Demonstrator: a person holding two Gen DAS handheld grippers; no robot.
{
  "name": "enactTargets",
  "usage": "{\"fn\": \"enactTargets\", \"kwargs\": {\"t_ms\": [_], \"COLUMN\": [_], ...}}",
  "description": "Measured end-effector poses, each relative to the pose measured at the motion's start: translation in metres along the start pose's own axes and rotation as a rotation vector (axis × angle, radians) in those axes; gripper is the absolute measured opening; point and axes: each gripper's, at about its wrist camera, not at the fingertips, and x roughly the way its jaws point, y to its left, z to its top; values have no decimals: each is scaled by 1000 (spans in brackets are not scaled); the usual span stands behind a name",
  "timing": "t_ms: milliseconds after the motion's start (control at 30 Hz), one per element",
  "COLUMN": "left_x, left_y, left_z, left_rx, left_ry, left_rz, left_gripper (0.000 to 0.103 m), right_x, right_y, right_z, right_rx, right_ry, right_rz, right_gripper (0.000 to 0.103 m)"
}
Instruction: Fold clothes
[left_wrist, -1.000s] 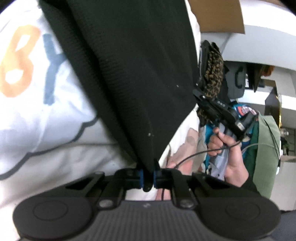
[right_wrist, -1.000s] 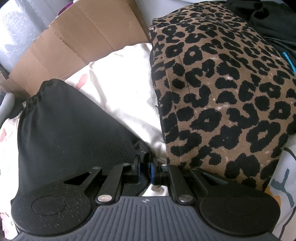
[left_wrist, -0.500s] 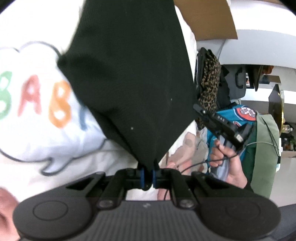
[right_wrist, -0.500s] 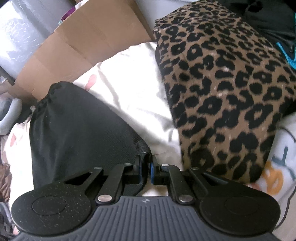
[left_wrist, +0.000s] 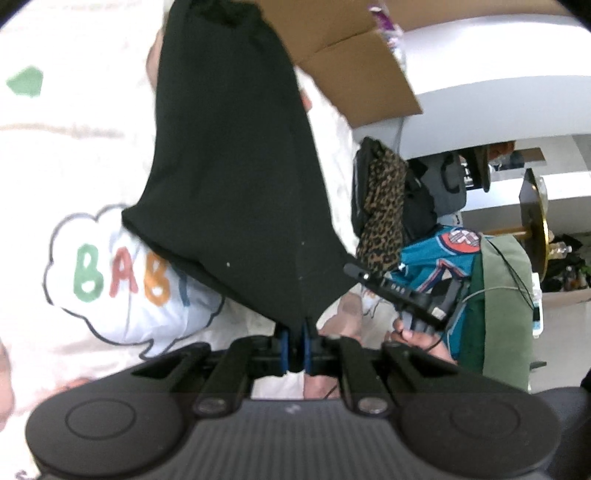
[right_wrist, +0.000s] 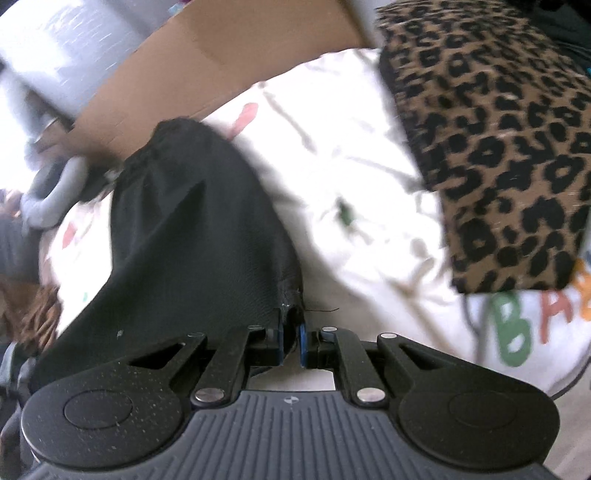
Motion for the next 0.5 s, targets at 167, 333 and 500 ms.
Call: {"fn": "enactTargets", "kwargs": {"t_ms": [167, 333, 500], "left_x": [-27, -50, -56], "left_y": [-13, -11, 19], "left_z": [5, 4, -14], "left_rx": [27, 18, -58], "left_ry": [-36, -68, -69], "left_rz": [3, 32, 101], "left_gripper": [8, 8, 8], "right_x": [-4, -6, 5], "right_y": [13, 29, 43], "right_z": [-3, -10, -25], "right_rx": [-24, -62, -111], "right_ry": [28, 66, 131], "right_rz": [40, 97, 154], "right_gripper": [6, 6, 6]}}
